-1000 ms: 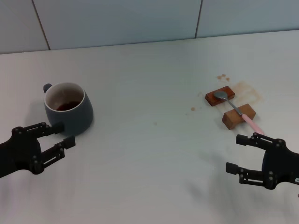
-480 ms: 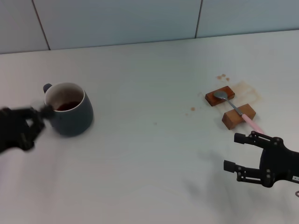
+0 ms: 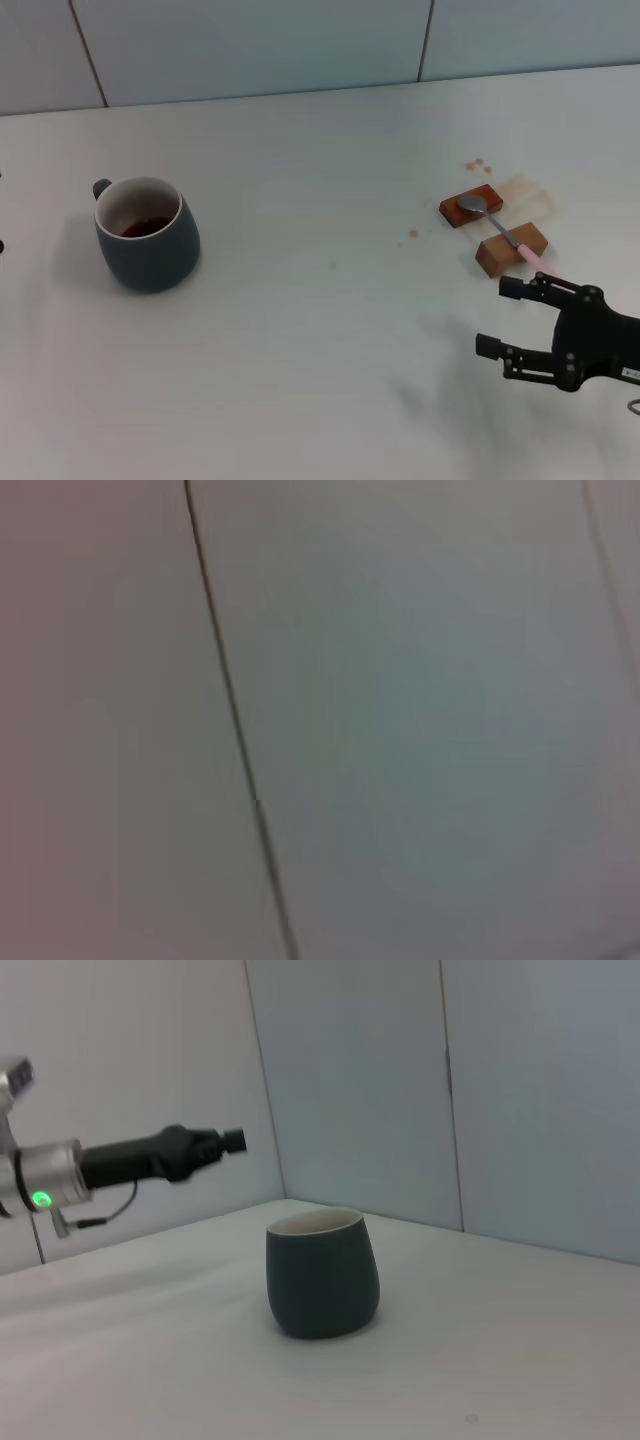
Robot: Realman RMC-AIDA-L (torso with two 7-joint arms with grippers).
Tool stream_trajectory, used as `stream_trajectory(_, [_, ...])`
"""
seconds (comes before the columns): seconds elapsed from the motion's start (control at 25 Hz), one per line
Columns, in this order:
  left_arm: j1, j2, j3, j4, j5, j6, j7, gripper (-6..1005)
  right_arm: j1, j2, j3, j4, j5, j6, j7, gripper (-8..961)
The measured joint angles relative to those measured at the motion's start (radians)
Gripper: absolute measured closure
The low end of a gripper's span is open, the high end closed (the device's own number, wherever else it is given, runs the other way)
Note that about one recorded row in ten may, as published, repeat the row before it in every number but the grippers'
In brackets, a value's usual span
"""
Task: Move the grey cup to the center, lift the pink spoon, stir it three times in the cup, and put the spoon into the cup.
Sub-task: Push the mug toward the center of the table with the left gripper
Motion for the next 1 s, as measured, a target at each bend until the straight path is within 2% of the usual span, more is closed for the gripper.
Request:
stream_trajectory(0.2, [-0.034, -0.004, -0.008, -0.137, -0.088, -0.151, 0.481, 999, 0.003, 0.0, 0.002, 0.005, 0.002, 0.006, 0.0, 125])
stream_trajectory(0.44, [-0.077, -0.006, -0.008, -0.208, -0.099, -0.309, 0.819, 997, 0.004, 0.0, 0.002, 0.006, 0.002, 0.011, 0.0, 125])
stream_trajectory(0.64, [-0.1, -0.007, 0.008, -0.222, -0.088, -0.364, 0.9, 995, 0.004, 0.0, 0.002, 0.006, 0.002, 0.011, 0.0, 126])
stream_trajectory(1.0, [-0.129, -0.011, 0.143, -0.258, -0.084, -0.357, 0.891, 992, 0.004, -0.001, 0.003, 0.003, 0.002, 0.011, 0.0, 125])
